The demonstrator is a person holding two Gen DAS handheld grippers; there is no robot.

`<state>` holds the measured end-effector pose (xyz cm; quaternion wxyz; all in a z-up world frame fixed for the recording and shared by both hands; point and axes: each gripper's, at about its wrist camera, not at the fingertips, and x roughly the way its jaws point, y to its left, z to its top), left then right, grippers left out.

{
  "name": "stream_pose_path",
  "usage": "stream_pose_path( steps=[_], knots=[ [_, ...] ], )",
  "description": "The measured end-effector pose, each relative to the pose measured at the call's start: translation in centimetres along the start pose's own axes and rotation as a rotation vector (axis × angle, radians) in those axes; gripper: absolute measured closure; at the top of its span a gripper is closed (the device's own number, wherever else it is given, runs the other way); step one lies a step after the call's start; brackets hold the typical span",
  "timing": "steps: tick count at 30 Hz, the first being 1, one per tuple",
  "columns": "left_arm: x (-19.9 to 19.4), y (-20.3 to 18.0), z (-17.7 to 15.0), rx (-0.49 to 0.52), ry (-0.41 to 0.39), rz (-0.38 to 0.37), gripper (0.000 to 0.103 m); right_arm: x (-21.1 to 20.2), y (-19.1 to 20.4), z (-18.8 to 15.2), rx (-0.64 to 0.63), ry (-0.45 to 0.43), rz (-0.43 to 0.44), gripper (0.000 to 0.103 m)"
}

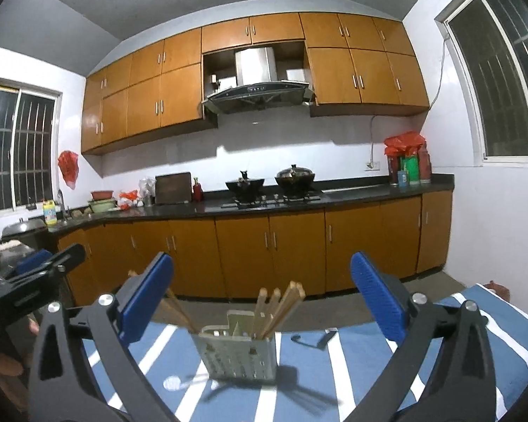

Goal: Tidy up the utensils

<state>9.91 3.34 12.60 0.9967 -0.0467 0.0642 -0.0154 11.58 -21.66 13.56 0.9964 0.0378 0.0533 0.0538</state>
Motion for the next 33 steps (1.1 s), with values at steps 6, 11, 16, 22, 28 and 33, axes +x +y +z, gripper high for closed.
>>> stream_pose_path(
  steps=[6,11,16,22,28,33],
  knots=[
    [-2.8,0.0,-2.5,0.058,0.027,0.014,0.002,-2.9,0.5,-2.6,-0.017,0.032,-0.042,0.004],
    [-4.5,-0.1,-5.7,0.076,0.083,0.032,0.002,-5.5,0.4,-5.8,0.027,0.056,-0.082,0.004],
    [-5.0,-0.4,-8.4,0.070,0.155,0.046,0.002,-6.3,0.6,-8.7,-0.019,0.154,-0.091,0.004],
    [-5.9,-0.8,-10.6,0.090,0.187,0.079,0.002,-6.5,0.3,-11.3,0.006,0.244,-0.064,0.004],
    [-6.7,-1.3,-12.0,0.118,0.210,0.085,0.002,-6.5,0.5,-12.8,-0.016,0.272,-0.085,0.004],
    [-6.7,-1.6,-13.3,0.125,0.243,0.082,0.002,-6.7,0.6,-13.8,-0.046,0.282,-0.099,0.004]
  ],
)
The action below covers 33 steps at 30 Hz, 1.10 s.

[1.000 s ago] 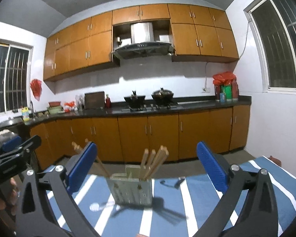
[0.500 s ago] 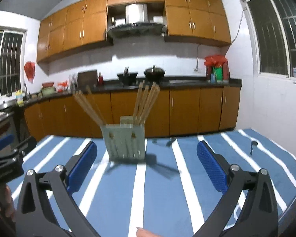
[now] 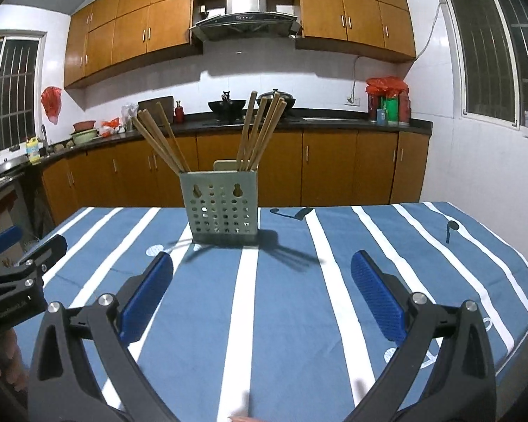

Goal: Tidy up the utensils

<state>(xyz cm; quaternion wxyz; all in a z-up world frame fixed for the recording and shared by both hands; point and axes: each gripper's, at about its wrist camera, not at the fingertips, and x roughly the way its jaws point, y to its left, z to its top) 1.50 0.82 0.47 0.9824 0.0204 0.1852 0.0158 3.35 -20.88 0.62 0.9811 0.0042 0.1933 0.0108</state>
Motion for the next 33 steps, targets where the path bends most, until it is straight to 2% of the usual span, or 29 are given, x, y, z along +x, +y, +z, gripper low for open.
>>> stream_pose_path(
  steps=[11,33],
  knots=[
    [0.12,-0.19,-0.61,-0.002,0.027,-0.006,0.002,0.34,-0.40,-0.69,0.001,0.024,-0.013,0.004],
    [0.25,-0.48,-0.83,-0.004,0.034,-0.009,0.002,0.35,-0.33,-0.60,0.002,0.029,-0.010,0.004]
  ],
)
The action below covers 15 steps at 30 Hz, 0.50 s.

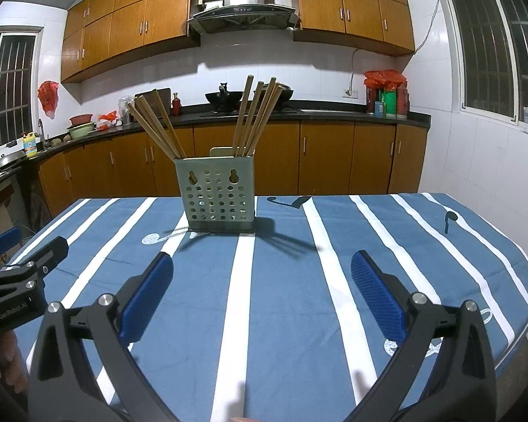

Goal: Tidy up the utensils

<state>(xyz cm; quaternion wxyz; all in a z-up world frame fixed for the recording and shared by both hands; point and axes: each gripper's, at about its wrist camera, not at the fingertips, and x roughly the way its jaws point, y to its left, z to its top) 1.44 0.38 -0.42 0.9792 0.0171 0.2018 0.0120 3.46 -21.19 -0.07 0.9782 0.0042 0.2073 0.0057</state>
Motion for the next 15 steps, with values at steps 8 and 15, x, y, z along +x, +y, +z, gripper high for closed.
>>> stream_pose_path(
  steps=[8,15],
  knots=[
    [0.08,-0.08,-0.18,0.000,0.002,-0.001,0.002,0.06,-0.04,-0.20,0.001,0.003,0.002,0.004],
    [0.05,-0.09,-0.15,-0.001,0.001,-0.001,0.002,0.13,-0.04,-0.53,0.005,0.007,0.005,0.004]
  ],
)
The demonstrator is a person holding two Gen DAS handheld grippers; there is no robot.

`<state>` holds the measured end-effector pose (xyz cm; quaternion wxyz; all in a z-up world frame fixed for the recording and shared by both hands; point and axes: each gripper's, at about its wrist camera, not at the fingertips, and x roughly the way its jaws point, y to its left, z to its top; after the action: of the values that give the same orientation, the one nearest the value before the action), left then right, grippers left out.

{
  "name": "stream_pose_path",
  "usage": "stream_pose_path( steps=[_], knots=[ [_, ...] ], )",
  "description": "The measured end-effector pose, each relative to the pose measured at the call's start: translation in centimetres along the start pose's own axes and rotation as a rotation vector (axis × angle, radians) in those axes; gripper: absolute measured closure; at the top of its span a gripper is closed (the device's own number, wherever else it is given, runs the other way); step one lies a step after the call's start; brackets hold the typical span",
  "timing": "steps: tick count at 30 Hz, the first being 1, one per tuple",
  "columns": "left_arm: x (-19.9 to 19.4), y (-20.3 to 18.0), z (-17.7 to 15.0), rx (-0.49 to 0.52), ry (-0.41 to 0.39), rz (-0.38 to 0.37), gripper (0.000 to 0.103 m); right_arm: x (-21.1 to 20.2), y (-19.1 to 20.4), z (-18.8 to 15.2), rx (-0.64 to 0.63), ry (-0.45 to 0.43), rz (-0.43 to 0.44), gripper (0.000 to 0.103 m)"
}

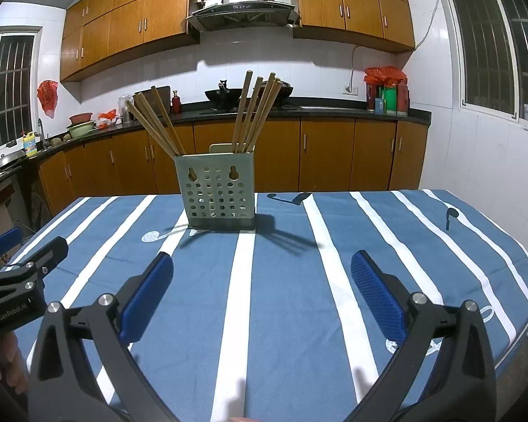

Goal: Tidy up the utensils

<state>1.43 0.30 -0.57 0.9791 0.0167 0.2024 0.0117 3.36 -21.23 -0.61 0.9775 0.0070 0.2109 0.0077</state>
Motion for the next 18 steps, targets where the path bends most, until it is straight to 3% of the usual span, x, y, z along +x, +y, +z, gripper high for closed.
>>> stream_pose_path(
  steps=[18],
  knots=[
    [0.02,0.10,0.02,0.000,0.002,-0.001,0.002,0.00,-0.02,0.07,0.001,0.001,0.000,0.004]
  ],
)
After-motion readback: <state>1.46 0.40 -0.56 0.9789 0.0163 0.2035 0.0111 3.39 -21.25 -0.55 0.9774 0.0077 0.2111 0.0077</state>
